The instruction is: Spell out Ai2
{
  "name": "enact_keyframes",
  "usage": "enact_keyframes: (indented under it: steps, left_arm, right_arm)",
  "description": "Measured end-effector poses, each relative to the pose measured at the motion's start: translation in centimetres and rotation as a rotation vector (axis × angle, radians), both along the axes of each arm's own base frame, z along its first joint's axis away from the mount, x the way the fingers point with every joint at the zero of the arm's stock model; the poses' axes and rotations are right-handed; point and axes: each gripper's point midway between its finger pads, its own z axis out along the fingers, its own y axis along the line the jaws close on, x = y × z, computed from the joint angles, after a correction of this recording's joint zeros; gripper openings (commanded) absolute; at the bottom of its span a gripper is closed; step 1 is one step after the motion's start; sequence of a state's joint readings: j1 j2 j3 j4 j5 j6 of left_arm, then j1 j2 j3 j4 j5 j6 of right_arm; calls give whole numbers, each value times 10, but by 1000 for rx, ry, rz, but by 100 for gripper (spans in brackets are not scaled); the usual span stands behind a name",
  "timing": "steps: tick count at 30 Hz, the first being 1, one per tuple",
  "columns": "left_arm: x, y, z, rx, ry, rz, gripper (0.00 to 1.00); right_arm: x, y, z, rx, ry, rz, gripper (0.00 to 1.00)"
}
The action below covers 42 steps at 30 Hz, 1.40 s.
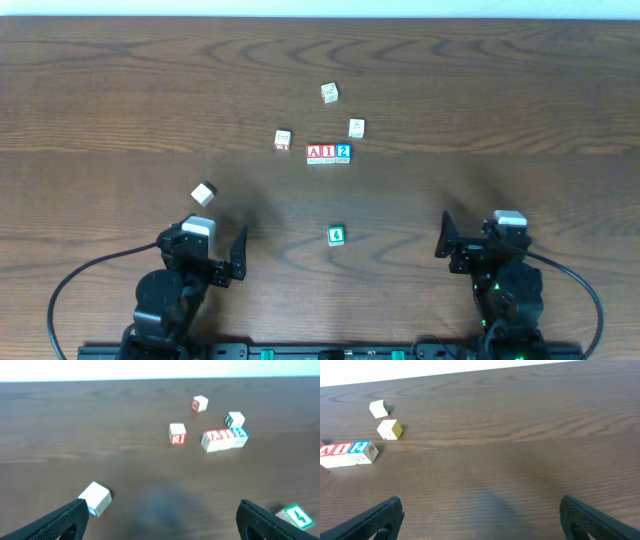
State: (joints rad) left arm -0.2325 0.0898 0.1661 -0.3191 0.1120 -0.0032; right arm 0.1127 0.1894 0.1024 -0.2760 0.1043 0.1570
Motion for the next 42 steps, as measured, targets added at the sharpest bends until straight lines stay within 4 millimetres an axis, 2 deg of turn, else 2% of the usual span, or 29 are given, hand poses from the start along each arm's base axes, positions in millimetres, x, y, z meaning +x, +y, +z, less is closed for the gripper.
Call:
enact_keyframes:
  steps: [3, 7, 9, 12, 20, 24, 27, 30, 32, 34, 42]
  left_arm:
    - [2, 0, 6, -6, -24, 1, 95]
    - [13, -3, 28, -39, -166, 1, 96]
    - [16, -3, 32, -52, -219, 1, 96]
    - [15, -3, 18, -50, -213, 3, 95]
    - [16, 2, 20, -49, -221, 25, 95]
    - [19, 15, 20, -42, -222, 81, 95]
    - [22, 32, 20, -34, -223, 152, 95]
    - [22, 40, 20, -30, -223, 184, 95]
    - [22, 40, 20, -30, -223, 186, 95]
    - [22, 40, 20, -30, -223, 186, 96]
    - [22, 40, 20, -30, -223, 186, 95]
  right_arm:
    - [0, 0, 0, 0, 0, 0, 99]
    - [0, 0, 0, 0, 0, 0, 99]
    - [0, 0, 0, 0, -1, -1, 99]
    - [0, 0, 0, 0, -2, -1, 99]
    - [0, 0, 0, 0, -3, -1, 99]
    - [0, -1, 0, 0, -3, -3, 99]
    - [0, -10, 2, 1, -9, -40, 99]
    - [-1, -21, 15, 5, -70, -87, 99]
    - [-3, -27, 31, 8, -143, -112, 99]
    - [-4, -30, 39, 9, -178, -124, 99]
    - [-4, -32, 38, 8, -177, -134, 99]
